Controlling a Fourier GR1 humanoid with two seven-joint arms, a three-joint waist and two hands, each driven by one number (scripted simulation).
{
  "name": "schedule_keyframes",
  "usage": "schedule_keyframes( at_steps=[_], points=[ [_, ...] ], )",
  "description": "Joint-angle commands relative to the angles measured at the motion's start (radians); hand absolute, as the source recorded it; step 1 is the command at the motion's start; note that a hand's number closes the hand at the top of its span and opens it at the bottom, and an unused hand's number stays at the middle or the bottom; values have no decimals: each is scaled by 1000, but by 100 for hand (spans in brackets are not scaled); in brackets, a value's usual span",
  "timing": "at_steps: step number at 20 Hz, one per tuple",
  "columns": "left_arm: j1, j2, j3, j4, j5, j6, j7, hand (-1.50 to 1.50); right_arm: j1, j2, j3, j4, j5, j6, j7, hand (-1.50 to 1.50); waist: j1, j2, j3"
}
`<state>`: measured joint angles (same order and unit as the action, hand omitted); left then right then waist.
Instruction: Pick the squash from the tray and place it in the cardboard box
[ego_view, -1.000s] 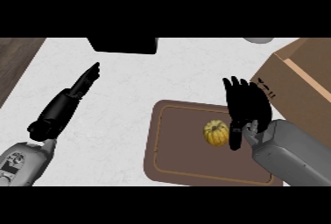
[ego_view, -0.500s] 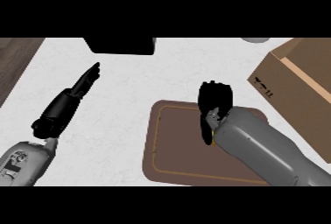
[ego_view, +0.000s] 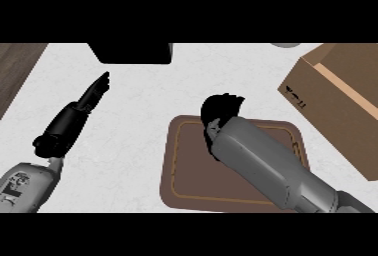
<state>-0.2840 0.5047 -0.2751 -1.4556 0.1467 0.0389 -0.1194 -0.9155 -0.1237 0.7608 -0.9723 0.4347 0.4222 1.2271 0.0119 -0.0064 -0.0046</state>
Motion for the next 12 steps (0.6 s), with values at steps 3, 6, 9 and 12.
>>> schedule_keyframes(
  at_steps=[3, 6, 9, 12],
  points=[
    [18, -2, 2, -41, 0, -3, 21, 0, -48, 119, -13, 128, 37, 79, 259, -150, -3, -5, 3],
    [50, 5, 10, -29, -14, -3, -12, 0, -49, 121, -26, 169, 56, 76, 259, -150, -9, -2, 2],
    [-8, 9, 33, -26, -10, 0, 36, 0, -58, 121, -34, 191, 70, 97, 259, -150, -21, -2, 3],
    [33, -13, 24, -18, -13, -5, -3, 0, -63, 122, -52, 224, 88, 85, 243, -150, -16, 1, 3]
  ],
)
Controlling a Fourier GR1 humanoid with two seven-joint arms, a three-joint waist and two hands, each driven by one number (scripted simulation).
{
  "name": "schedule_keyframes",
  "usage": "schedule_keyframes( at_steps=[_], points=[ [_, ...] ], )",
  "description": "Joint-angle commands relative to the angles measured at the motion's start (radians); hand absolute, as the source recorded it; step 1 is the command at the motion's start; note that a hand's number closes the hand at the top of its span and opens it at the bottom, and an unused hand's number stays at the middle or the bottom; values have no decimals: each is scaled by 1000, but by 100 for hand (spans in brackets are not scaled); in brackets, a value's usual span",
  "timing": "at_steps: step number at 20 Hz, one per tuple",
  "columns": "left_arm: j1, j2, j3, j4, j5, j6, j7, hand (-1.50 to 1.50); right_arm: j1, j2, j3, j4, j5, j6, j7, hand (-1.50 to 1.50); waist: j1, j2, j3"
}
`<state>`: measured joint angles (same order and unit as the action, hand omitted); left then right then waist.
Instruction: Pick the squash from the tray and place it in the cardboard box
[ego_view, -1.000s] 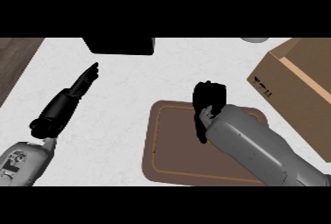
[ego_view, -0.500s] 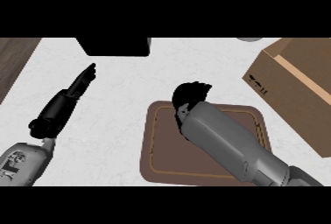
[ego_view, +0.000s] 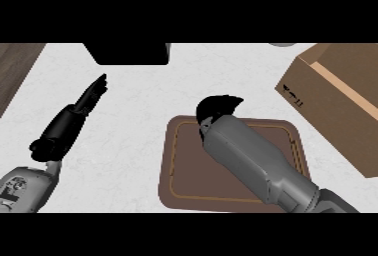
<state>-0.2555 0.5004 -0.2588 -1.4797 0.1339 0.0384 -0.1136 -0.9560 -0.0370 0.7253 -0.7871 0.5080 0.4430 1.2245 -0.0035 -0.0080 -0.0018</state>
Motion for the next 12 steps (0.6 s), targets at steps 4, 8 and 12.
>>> schedule_keyframes(
  at_steps=[4, 8, 12],
  points=[
    [13, 21, 34, -25, -7, -12, 1, 0, -4, 13, -42, -3, 8, 97, 227, -150, -8, -2, 1],
    [23, 25, 65, 10, 21, -57, -41, 0, 59, 32, -31, 19, 51, 27, 201, -150, -5, 3, 1],
    [2, -7, 49, 16, -1, -40, -12, 0, 80, 35, -40, 10, 55, 57, 225, -150, -6, 3, 1]
  ],
)
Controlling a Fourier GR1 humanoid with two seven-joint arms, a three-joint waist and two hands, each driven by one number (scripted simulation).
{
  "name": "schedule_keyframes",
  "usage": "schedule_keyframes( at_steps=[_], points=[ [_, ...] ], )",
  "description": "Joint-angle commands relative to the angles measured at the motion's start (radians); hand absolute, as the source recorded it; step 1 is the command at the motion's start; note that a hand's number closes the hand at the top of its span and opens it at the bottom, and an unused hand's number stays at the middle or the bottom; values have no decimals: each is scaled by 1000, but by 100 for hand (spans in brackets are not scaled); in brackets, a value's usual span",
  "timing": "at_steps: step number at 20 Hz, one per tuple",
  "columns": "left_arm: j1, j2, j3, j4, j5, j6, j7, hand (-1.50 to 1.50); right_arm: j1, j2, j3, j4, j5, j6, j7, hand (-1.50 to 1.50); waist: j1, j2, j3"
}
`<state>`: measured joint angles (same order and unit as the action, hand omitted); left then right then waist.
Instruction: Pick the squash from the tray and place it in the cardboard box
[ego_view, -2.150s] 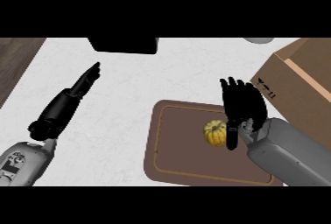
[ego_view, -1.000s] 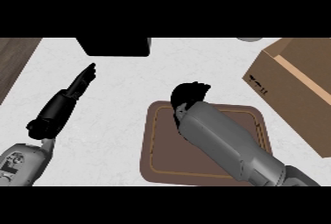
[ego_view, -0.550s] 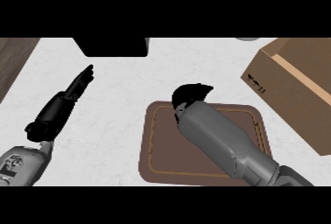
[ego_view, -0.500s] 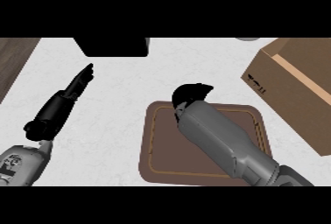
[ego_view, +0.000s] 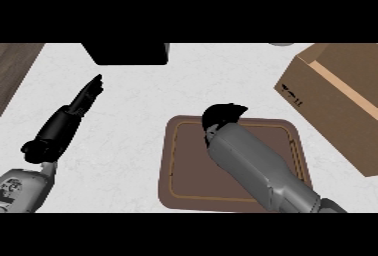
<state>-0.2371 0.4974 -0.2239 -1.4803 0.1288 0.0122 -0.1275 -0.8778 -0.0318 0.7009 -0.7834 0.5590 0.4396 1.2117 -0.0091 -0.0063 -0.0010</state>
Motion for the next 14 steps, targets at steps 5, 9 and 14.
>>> schedule_keyframes(
  at_steps=[5, 9, 14],
  points=[
    [-18, -20, -1, 9, -25, 0, 20, 0, 32, 7, -16, 42, 54, 51, 219, -150, -4, 0, 0],
    [-4, -18, 23, 6, -29, 1, -2, 0, 48, -20, -45, -31, 66, 84, 226, -150, -10, -3, 0],
    [-19, -34, 13, -6, -35, -16, 36, 0, 138, 29, -28, -68, 80, 45, 249, -150, 2, 0, 0]
  ],
)
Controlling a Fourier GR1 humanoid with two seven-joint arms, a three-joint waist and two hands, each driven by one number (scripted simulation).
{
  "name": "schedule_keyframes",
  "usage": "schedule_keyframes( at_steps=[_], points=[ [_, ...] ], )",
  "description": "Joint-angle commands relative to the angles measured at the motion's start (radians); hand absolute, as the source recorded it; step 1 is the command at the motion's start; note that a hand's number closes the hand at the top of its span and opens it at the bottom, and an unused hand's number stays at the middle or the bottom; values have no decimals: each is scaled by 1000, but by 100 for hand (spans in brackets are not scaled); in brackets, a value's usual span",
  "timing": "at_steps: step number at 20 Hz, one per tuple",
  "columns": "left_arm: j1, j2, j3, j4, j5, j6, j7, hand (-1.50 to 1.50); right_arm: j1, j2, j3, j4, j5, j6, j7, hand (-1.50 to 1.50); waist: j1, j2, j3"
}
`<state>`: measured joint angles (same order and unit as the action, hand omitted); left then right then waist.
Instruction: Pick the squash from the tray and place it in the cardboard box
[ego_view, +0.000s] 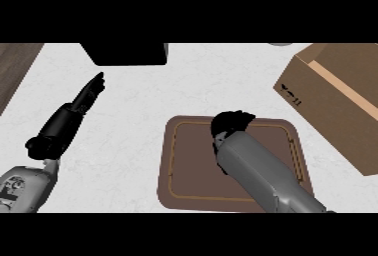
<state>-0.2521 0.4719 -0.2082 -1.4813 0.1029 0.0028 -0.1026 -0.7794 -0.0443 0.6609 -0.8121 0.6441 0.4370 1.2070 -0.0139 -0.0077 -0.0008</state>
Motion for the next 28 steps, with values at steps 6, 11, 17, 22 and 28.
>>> schedule_keyframes(
  at_steps=[6, 11, 17, 22, 28],
  points=[
    [41, -3, 32, -20, -15, -35, -19, 0, 59, -1, 41, -93, 122, 73, 87, 150, 13, 4, 0],
    [8, -23, 47, -63, -36, -28, 43, 0, 87, -37, 58, -162, 209, 102, 2, 150, 12, 5, 1],
    [23, -50, 31, -51, -41, -30, 20, 0, 38, -140, -17, -235, 184, -180, -525, 150, 24, 14, 4],
    [4, -51, 33, -32, -48, -37, 10, 0, 29, -205, -101, -291, 144, -407, -844, 150, 24, 20, 4],
    [50, -54, 42, -65, -53, -47, 25, 0, 12, -312, -152, -355, 199, -486, -976, 150, 17, 5, 1]
  ],
)
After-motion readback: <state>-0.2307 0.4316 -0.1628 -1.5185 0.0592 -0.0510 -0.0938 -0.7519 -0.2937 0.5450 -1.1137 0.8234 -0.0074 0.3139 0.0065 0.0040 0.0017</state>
